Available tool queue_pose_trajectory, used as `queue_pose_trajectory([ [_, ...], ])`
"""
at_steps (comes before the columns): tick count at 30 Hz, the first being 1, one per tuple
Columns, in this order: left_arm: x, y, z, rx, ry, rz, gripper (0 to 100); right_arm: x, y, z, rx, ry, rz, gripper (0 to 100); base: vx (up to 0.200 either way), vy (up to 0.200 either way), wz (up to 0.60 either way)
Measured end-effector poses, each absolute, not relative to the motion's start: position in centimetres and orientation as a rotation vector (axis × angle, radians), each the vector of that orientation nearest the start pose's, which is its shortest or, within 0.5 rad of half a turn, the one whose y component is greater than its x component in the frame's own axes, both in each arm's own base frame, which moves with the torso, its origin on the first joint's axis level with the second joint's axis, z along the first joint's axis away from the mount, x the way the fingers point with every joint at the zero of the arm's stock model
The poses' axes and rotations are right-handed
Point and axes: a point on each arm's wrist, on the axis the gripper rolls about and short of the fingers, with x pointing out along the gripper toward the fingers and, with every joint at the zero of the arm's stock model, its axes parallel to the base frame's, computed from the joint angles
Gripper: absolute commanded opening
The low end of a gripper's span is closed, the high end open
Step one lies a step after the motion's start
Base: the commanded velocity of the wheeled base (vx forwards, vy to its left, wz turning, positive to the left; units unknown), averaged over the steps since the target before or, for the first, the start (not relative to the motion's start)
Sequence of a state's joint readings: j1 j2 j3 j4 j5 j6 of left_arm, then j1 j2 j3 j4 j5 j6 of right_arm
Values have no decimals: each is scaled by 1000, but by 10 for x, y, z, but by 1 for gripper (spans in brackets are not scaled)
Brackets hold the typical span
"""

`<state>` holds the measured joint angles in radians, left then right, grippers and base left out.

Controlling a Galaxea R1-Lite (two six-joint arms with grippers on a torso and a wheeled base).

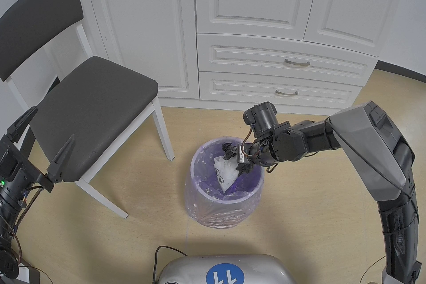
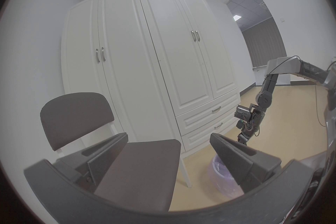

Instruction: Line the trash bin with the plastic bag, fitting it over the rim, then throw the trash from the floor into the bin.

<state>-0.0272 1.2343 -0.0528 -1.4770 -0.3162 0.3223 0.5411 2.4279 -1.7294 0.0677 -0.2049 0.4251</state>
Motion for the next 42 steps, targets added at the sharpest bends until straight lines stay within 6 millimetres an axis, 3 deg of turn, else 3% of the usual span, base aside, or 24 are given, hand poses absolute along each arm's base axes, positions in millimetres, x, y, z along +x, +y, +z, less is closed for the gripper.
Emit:
queue_pose_trajectory([
  [8, 134, -11, 179, 360, -341, -292, 100, 423, 248, 55, 128, 781, 148, 0, 0, 0, 0],
  [16, 134, -11, 179, 360, -342, -291, 100, 425, 267, 43, 204, 788, 145, 0, 0, 0, 0],
  [28, 133, -11, 179, 361, -346, -290, 100, 426, 279, 47, 350, 805, 181, 0, 0, 0, 0],
  [35, 133, -11, 179, 358, -346, -291, 100, 415, 298, 50, 383, 832, 196, 0, 0, 0, 0],
  [42, 133, -11, 180, 356, -347, -290, 100, 421, 293, 49, 370, 820, 176, 0, 0, 0, 0],
])
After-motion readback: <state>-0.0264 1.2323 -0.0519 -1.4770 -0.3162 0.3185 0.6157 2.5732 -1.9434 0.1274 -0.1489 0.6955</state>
